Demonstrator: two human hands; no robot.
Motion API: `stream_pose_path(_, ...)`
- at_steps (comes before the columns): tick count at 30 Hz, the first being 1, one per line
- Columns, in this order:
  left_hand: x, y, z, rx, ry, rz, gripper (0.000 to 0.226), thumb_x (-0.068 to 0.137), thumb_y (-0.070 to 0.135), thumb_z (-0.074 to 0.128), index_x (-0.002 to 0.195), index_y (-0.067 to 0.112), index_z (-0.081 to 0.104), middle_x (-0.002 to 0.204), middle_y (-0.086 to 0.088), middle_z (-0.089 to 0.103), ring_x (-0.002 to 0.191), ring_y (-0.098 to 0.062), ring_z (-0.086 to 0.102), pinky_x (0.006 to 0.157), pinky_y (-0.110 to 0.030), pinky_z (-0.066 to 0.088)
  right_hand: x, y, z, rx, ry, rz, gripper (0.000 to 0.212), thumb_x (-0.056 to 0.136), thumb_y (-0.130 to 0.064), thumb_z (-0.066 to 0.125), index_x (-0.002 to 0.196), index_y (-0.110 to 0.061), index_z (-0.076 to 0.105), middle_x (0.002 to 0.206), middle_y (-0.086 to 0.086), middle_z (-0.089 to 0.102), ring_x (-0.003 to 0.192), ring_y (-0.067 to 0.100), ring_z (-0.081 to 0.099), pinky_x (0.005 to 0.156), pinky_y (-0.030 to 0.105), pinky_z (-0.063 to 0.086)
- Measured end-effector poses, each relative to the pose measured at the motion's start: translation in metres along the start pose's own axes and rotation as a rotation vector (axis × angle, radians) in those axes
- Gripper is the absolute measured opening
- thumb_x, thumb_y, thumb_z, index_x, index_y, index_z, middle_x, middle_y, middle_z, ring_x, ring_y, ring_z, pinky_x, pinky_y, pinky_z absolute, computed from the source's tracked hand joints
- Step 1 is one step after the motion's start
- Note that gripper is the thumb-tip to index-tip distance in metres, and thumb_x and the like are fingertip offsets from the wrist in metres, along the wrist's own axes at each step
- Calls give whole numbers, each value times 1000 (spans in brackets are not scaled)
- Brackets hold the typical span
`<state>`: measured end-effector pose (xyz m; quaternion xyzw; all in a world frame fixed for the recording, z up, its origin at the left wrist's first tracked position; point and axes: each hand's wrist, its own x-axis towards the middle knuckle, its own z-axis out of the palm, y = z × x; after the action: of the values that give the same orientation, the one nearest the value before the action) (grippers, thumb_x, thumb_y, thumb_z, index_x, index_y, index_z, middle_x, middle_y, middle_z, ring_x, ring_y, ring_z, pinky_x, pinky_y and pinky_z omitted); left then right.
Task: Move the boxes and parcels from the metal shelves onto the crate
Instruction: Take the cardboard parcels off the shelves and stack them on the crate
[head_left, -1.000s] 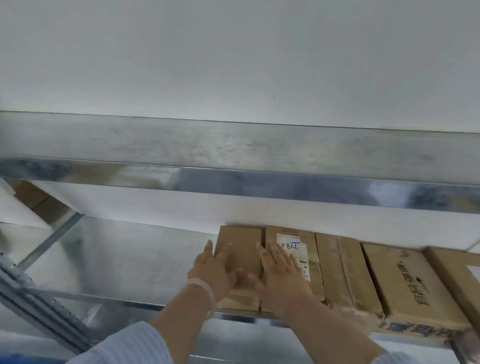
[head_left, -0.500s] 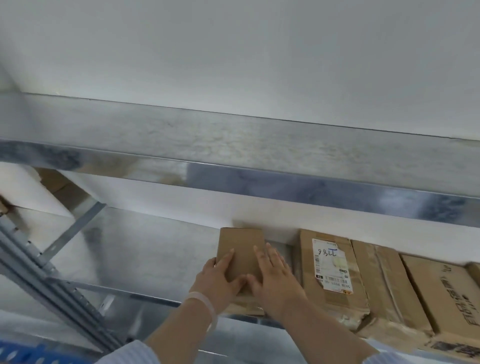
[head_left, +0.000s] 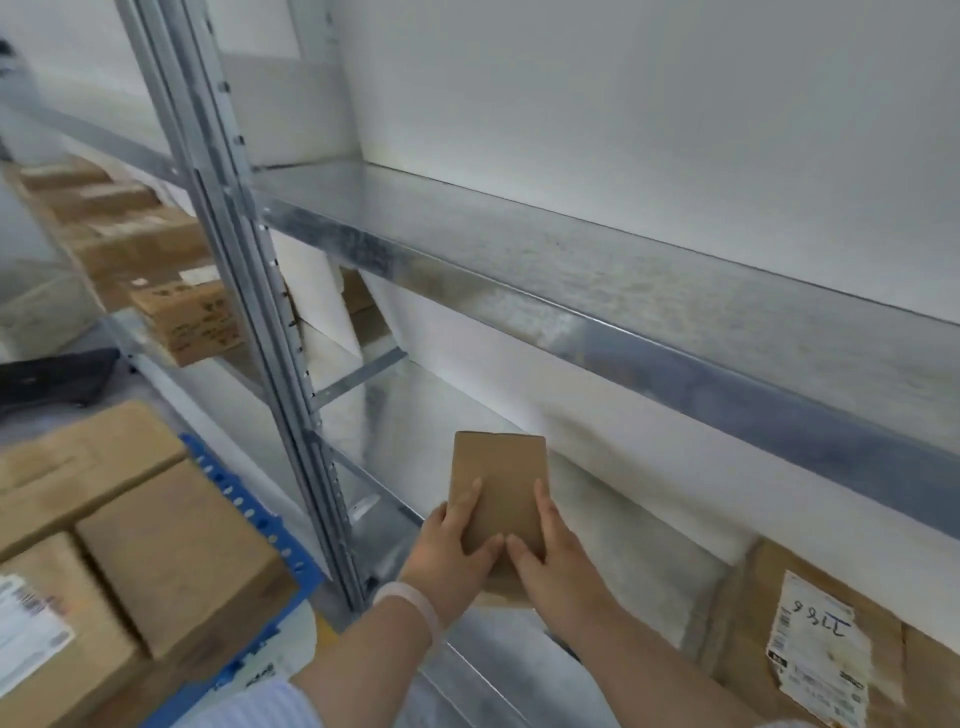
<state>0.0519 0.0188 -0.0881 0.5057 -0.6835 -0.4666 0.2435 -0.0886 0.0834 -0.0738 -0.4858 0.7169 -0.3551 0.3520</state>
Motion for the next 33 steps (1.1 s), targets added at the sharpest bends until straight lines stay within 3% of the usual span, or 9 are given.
stream_pose_path(8, -71, -26, -80, 34, 376, -118, 66, 86, 43, 58, 141, 55, 23, 143, 6, 32, 120, -12, 43, 94, -20, 40, -2, -58, 73, -53, -241, -255, 72, 95, -37, 54, 150, -45, 7, 149, -2, 38, 128, 12, 44, 106, 27, 36)
stream_pose_path(12, -99, -39, -125, 29, 507, -148, 69, 85, 37, 59, 142, 54, 24, 130, 7, 36, 109, -8, 45, 79, -9, 37, -6, -91, 115, -92, -323, -357, 72, 94, -44, 52, 149, -49, 6, 151, -3, 36, 128, 15, 44, 105, 33, 38)
stream_pose_path(15, -112, -50, -164, 19, 605, -161, 70, 84, 36, 60, 142, 53, 25, 127, 8, 37, 106, -7, 45, 77, -10, 36, -5, -123, 149, -93, -385, -416, 71, 94, -49, 50, 147, -53, 4, 152, -6, 32, 126, 14, 43, 97, 28, 38)
stream_pose_path(17, -118, -61, -191, -2, 661, -171, 69, 85, 38, 61, 143, 51, 26, 130, 8, 36, 110, -9, 43, 81, -11, 36, -2, -145, 174, -92, -417, -458, 70, 94, -51, 49, 147, -55, 3, 153, -8, 29, 131, 12, 37, 99, 29, 36)
stream_pose_path(21, -125, -86, -244, 12, 736, -200, 70, 85, 42, 61, 144, 51, 24, 139, 3, 31, 117, -13, 42, 90, -21, 35, 7, -182, 227, -74, -471, -514, 69, 94, -51, 49, 147, -53, 5, 154, -11, 27, 133, 8, 32, 102, 26, 28)
stream_pose_path(25, -129, -112, -300, 20, 805, -212, 67, 84, 43, 63, 140, 54, 28, 138, 3, 24, 107, -8, 36, 91, -17, 32, 15, -219, 283, -23, -527, -526, 68, 93, -50, 51, 146, -55, 9, 153, -9, 29, 130, 7, 32, 100, 23, 27)
stream_pose_path(28, -129, -130, -341, 33, 817, -220, 67, 84, 46, 64, 139, 54, 28, 134, 3, 22, 101, -7, 42, 92, -18, 35, 24, -245, 320, 12, -542, -524, 68, 92, -49, 55, 145, -55, 14, 150, -10, 33, 122, 2, 33, 100, 25, 31)
stream_pose_path(30, -126, -140, -366, 24, 808, -212, 70, 84, 45, 65, 142, 51, 26, 132, 6, 22, 96, 2, 41, 87, -14, 34, 31, -259, 341, 29, -543, -529, 68, 92, -47, 57, 145, -54, 16, 150, -11, 33, 125, 2, 33, 105, 27, 32)
stream_pose_path(33, -119, -155, -397, 12, 779, -205, 78, 85, 44, 66, 148, 42, 20, 132, 10, 22, 106, 0, 35, 86, -11, 30, 45, -277, 368, 18, -530, -521, 70, 91, -48, 58, 147, -52, 17, 148, -10, 33, 124, 1, 32, 104, 29, 34)
